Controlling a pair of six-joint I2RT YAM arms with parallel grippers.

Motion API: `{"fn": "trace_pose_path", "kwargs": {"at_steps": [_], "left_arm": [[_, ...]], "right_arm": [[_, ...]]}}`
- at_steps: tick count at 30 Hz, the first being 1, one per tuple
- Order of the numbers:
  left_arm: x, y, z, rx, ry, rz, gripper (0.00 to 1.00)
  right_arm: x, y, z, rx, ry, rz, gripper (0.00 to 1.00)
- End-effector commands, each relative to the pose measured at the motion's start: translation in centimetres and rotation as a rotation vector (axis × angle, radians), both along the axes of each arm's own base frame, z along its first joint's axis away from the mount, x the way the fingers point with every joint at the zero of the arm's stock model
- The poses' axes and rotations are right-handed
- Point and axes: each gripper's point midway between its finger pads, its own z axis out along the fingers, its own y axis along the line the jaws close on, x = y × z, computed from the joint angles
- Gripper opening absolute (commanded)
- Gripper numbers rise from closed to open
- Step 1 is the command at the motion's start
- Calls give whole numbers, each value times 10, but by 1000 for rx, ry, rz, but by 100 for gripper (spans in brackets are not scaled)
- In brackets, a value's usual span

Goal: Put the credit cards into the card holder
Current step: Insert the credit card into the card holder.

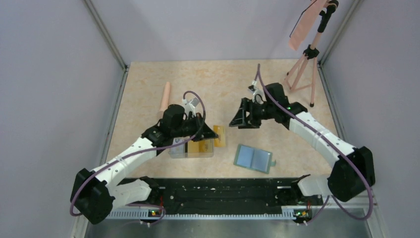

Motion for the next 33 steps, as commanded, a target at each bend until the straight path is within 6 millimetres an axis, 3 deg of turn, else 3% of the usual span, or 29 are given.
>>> {"fn": "trace_pose_path", "kwargs": {"at_steps": [1,3,10,16,24,28,29,31,33], "left_arm": [[-17,-36,50,-310,-84,-190,0],[-20,-42,61,-368,-114,-224,0],[-32,-59,86,-489,-141,-329,0],[-35,-62,80,-480,-123,-325,0],[-39,-61,75,-476,-113,-318,0],[-38,-61,71,-469,-106,-309,0],[-37,-61,70,-468,-105,-305,1],[-37,-61,69,-466,-104,-305,10],[-37,-61,69,-463,-109,-307,26]], "right_arm": [[-19,-20,29,178,8,17,65],[-30,-28,39,249,14,27,65],[-60,-26,50,399,39,92,60],[-64,-24,64,481,34,102,40],[-70,-21,74,559,56,129,29],[-72,-21,78,567,53,142,7],[-73,-21,79,567,49,148,0],[-73,-21,79,562,44,154,0],[-72,-21,74,541,40,146,0]]}}
